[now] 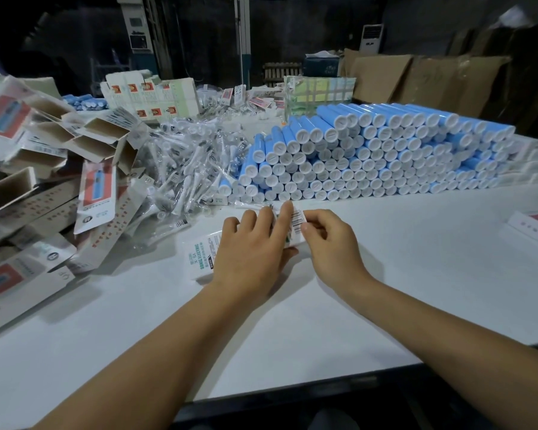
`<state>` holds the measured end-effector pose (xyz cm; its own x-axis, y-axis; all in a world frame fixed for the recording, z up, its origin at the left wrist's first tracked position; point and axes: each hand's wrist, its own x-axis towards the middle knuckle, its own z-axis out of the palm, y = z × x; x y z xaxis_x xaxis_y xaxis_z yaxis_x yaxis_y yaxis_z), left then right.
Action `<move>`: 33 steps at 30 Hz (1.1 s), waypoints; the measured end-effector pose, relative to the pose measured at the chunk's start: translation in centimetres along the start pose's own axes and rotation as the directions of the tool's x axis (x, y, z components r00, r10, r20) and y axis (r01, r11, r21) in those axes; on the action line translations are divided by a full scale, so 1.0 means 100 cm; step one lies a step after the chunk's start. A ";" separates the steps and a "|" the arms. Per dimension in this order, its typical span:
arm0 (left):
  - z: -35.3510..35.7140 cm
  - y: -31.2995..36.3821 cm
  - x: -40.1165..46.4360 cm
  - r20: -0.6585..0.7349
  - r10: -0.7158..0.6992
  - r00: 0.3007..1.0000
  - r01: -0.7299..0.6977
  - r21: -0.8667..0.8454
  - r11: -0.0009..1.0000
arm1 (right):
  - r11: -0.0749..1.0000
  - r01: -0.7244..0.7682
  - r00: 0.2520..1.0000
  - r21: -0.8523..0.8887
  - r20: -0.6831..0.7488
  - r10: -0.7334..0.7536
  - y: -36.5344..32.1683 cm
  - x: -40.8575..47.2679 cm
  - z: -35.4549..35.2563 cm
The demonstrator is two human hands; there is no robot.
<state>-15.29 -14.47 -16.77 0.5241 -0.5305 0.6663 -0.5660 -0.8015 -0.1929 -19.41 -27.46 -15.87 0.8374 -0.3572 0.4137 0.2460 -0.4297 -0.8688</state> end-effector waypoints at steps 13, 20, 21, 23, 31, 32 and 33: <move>0.001 0.005 0.005 -0.010 -0.064 0.998 0.063 -0.062 0.996 | 0.433 -0.405 0.913 0.806 0.336 0.230 0.005 0.019 -0.001; -0.003 0.013 0.003 -0.088 -0.003 0.996 0.002 -0.005 1.000 | 0.994 0.078 0.997 -0.075 0.018 -0.077 0.010 -0.001 0.004; -0.004 0.014 0.003 -0.105 -0.004 0.994 0.005 0.007 1.000 | 0.987 0.110 0.994 -0.116 0.012 -0.109 0.010 -0.003 0.006; -0.005 0.015 0.002 -0.124 -0.006 0.992 0.008 0.023 1.000 | 0.980 0.126 0.992 -0.153 0.005 -0.127 0.008 -0.005 0.006; -0.002 0.007 0.004 -0.058 -0.007 0.998 0.005 -0.021 1.000 | 0.806 -0.236 0.972 0.543 0.134 0.194 0.001 0.005 -0.004; -0.001 0.006 0.004 -0.058 -0.003 0.998 0.002 -0.021 1.000 | 0.797 -0.246 0.969 0.551 0.136 0.206 0.001 0.006 -0.004; -0.001 0.006 0.004 -0.062 0.002 0.998 -0.003 -0.019 1.000 | 0.802 -0.246 0.969 0.544 0.134 0.207 0.001 0.006 -0.004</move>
<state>-15.49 -15.11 -16.55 0.4827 -0.5135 0.7094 -0.5792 -0.7948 -0.1812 -19.10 -28.09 -15.60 0.9279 -0.3236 0.1849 0.2565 0.1945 -0.9468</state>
